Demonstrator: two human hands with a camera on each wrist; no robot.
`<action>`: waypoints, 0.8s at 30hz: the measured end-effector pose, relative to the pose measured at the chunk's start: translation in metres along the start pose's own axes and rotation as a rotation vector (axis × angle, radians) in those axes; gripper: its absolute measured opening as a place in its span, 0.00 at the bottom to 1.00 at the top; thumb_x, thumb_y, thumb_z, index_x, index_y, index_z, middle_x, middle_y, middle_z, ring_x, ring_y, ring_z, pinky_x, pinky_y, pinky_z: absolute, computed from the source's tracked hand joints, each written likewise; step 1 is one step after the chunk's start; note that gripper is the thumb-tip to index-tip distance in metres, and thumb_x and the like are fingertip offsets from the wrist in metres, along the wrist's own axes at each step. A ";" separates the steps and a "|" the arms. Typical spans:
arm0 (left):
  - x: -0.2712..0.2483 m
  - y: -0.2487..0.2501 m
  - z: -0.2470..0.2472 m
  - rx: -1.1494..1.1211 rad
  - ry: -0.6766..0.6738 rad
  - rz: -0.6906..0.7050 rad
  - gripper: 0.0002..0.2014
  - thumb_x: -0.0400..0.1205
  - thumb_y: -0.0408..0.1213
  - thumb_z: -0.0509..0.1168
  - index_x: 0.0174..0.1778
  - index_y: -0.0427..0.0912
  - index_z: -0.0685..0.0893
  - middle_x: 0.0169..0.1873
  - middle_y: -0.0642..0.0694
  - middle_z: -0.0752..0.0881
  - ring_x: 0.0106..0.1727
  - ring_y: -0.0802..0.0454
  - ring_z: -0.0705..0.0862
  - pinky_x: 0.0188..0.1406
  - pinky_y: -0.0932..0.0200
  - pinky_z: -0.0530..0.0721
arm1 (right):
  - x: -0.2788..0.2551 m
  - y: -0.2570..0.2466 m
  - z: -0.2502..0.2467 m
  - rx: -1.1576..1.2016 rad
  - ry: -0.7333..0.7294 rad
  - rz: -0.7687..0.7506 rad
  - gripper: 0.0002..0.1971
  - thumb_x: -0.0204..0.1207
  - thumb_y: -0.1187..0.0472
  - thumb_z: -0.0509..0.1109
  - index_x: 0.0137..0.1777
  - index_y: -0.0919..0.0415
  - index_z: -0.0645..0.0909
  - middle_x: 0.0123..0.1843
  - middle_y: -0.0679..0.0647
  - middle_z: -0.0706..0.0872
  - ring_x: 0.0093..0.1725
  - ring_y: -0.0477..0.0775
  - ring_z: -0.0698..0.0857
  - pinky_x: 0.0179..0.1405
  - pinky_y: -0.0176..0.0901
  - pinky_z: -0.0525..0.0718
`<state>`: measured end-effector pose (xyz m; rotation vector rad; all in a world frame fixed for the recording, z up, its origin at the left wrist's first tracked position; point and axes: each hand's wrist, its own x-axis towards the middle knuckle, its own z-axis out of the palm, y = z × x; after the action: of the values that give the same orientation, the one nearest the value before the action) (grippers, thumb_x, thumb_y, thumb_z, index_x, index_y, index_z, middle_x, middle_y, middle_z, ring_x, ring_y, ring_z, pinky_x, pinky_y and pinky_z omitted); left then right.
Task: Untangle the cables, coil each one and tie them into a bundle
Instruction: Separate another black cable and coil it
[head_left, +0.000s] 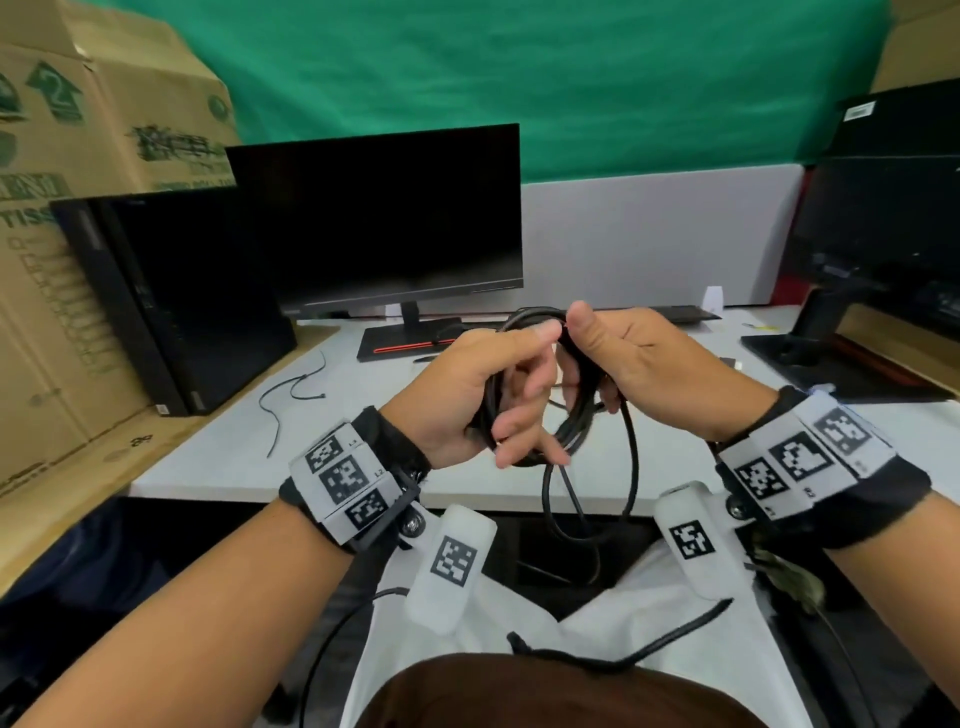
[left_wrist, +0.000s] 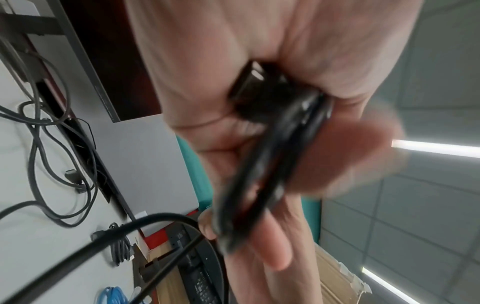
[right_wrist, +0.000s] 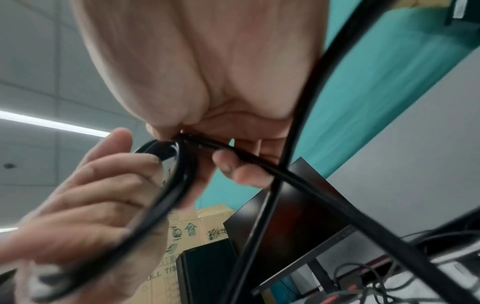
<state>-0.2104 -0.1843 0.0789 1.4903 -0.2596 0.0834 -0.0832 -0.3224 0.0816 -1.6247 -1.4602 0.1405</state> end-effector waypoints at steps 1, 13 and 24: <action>0.000 0.000 0.001 -0.015 0.012 -0.002 0.23 0.86 0.50 0.56 0.29 0.39 0.74 0.14 0.46 0.68 0.10 0.51 0.71 0.34 0.48 0.88 | 0.000 0.000 0.000 0.039 0.001 0.013 0.31 0.84 0.37 0.48 0.32 0.56 0.79 0.31 0.58 0.86 0.32 0.68 0.80 0.35 0.56 0.79; 0.003 0.003 -0.017 -0.243 0.116 0.192 0.30 0.83 0.63 0.50 0.48 0.42 0.88 0.62 0.43 0.89 0.12 0.60 0.64 0.17 0.64 0.73 | -0.002 0.042 0.004 -0.499 -0.084 0.093 0.14 0.89 0.55 0.55 0.52 0.61 0.80 0.41 0.52 0.83 0.44 0.56 0.80 0.50 0.53 0.79; 0.002 0.010 -0.014 -0.176 0.193 0.275 0.33 0.88 0.60 0.42 0.60 0.39 0.85 0.76 0.45 0.80 0.14 0.60 0.66 0.26 0.59 0.85 | -0.003 0.044 0.012 -0.382 -0.182 0.006 0.48 0.71 0.49 0.80 0.83 0.39 0.51 0.76 0.40 0.61 0.71 0.49 0.71 0.68 0.41 0.76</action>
<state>-0.2084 -0.1696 0.0879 1.2547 -0.3062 0.4133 -0.0594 -0.3133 0.0432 -1.9637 -1.6981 0.0114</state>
